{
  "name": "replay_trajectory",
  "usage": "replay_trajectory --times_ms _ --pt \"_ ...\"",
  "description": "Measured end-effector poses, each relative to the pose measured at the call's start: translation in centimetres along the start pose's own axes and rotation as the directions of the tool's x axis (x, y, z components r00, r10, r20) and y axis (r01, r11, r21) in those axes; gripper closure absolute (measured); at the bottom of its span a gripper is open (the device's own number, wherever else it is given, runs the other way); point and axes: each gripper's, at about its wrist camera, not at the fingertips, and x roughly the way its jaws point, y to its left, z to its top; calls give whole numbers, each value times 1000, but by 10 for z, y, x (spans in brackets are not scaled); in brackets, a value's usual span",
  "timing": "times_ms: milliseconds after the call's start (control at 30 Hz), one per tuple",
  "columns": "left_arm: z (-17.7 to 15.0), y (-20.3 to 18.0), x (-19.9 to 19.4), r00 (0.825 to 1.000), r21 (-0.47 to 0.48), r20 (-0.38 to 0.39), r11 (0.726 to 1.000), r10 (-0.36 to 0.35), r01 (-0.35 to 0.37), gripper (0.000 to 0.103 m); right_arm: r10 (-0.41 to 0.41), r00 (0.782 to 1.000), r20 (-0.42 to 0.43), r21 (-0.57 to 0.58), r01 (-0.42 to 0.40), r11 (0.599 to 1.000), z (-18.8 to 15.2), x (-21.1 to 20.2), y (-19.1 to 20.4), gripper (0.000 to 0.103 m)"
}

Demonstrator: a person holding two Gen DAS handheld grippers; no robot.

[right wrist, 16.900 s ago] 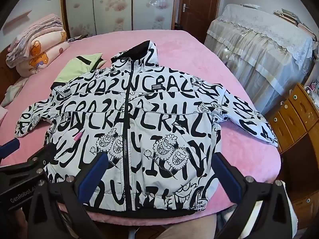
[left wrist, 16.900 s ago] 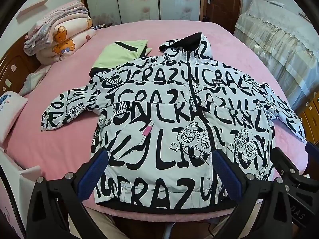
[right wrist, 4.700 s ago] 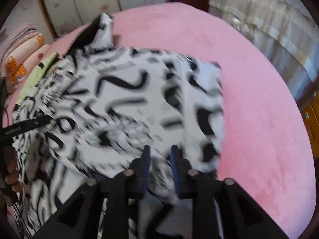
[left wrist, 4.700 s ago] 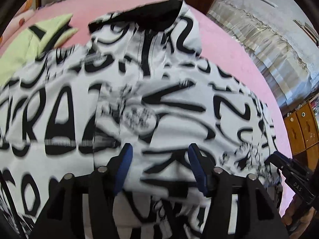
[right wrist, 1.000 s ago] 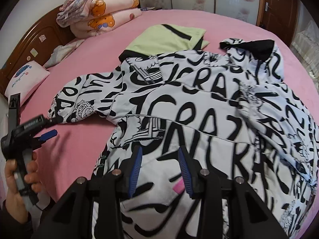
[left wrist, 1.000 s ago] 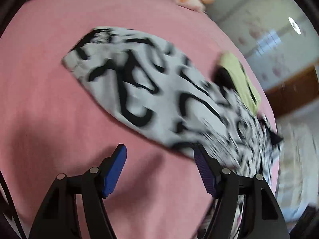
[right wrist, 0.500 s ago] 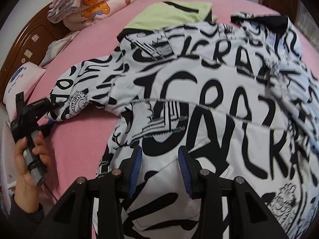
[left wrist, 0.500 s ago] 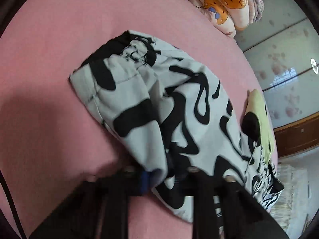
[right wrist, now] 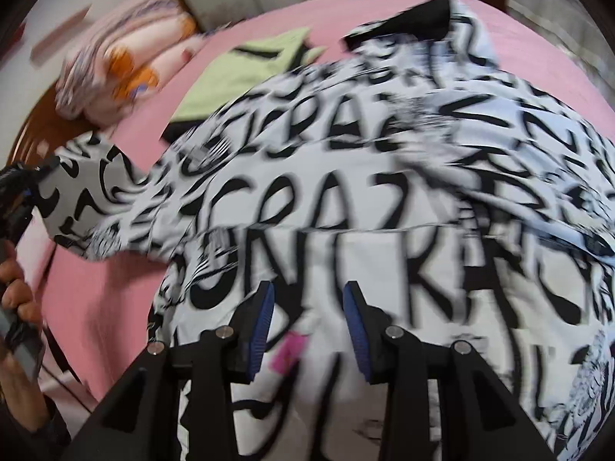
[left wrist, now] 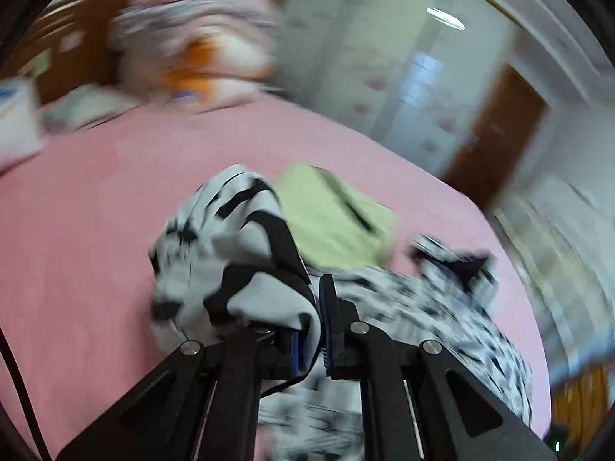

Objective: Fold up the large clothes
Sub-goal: 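Fold the held sleeve across the jacket front with the left gripper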

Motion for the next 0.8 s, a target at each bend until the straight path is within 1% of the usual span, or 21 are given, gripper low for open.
replay_trajectory --times_ms 33,67,100,167,200,233,300,367,400,433,467,500,533,567,600,633,733,800 --pt "-10 -29 6 999 52 -21 998 -33 34 95 -7 1000 15 26 7 1000 0 -7 -13 65" --pt "-17 -45 10 998 81 -36 995 -48 51 95 -15 1000 28 49 14 999 1 -12 -25 65" --pt "-33 -73 21 995 133 -68 988 -67 75 95 -24 999 37 66 22 998 3 -16 -33 65" --pt "-60 -108 40 988 197 -134 975 -72 98 95 -51 997 52 103 46 994 3 -24 -55 65" --pt "-76 -121 48 983 220 -169 969 -72 109 95 -68 996 55 127 60 990 1 -28 -70 65" --pt "-90 -132 57 976 239 -207 964 -70 120 95 -76 996 55 140 68 988 -1 -30 -76 65" --pt "-126 -152 81 953 289 -301 948 -44 135 95 -97 994 45 181 88 980 -7 -33 -100 65" --pt "-158 -156 95 931 342 -365 930 -2 136 90 -104 994 34 208 95 974 -12 -34 -116 65" --pt "-169 -159 101 919 363 -394 921 16 140 83 -108 994 25 222 99 970 -16 -33 -125 65" --pt "-182 -157 100 907 376 -420 915 28 146 74 -109 994 18 234 102 967 -19 -32 -132 65" --pt "-192 -152 95 897 382 -441 911 31 156 70 -107 994 12 242 101 965 -22 -31 -136 65" --pt "-199 -149 89 892 379 -450 910 24 167 63 -102 995 7 246 97 964 -25 -30 -140 65" --pt "-203 -148 84 891 374 -453 910 11 179 53 -98 995 5 249 93 964 -27 -29 -142 65" --pt "-205 -146 78 890 369 -456 908 -8 197 48 -92 996 4 250 88 964 -28 -28 -143 65" --pt "-205 -144 73 889 363 -458 908 -21 208 37 -87 996 5 248 83 965 -27 -27 -142 65" --pt "-203 -140 64 889 359 -456 909 -29 214 32 -84 996 7 245 80 966 -27 -26 -142 65" --pt "-195 -134 49 887 340 -460 914 -44 222 31 -61 998 19 225 56 973 -23 -25 -133 65" --pt "-189 -121 34 889 314 -456 925 -50 213 31 -50 998 27 204 44 978 -19 -24 -124 65"
